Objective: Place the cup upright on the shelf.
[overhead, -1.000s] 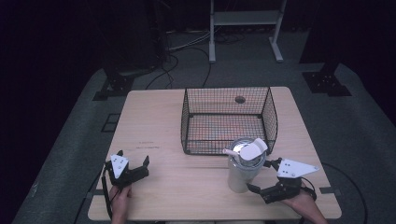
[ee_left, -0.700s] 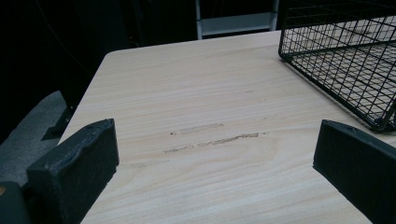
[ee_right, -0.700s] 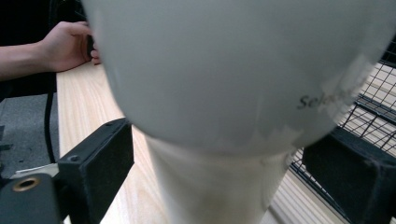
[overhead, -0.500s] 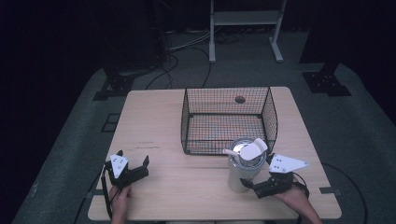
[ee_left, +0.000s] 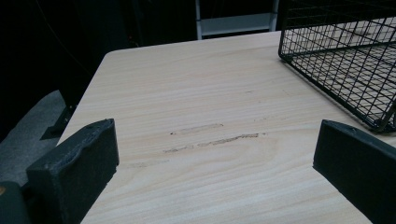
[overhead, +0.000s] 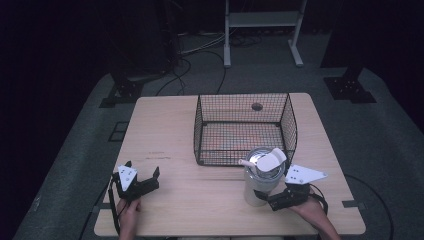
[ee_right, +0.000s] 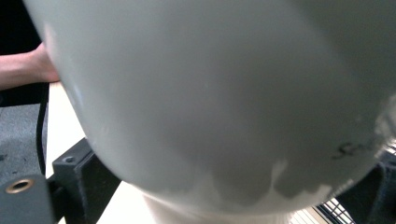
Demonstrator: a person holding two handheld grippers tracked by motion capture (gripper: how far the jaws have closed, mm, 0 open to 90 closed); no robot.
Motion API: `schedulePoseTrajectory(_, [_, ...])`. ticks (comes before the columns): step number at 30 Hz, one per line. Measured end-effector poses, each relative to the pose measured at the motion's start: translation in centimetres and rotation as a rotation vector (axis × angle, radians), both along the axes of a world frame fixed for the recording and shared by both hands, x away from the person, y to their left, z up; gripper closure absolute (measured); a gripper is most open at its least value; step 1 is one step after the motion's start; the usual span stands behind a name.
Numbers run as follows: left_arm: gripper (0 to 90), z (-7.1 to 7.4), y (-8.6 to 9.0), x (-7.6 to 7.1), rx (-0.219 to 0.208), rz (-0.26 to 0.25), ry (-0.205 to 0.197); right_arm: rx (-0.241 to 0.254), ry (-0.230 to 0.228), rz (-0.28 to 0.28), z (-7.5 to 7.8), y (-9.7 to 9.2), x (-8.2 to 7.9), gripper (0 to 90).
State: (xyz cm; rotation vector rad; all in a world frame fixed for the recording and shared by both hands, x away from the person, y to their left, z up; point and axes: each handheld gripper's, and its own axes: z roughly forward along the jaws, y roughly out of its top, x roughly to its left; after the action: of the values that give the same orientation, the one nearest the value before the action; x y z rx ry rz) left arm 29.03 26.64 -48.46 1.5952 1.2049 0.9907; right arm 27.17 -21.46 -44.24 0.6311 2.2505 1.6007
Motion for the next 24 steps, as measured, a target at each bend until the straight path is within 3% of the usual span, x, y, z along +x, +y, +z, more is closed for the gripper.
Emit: schedulePoseTrajectory(24, [0.0, 0.01, 0.05, 0.01, -0.002, -0.001, 0.000, 0.061, -0.039, 0.000, -0.75, -0.10, -0.06, 7.8])
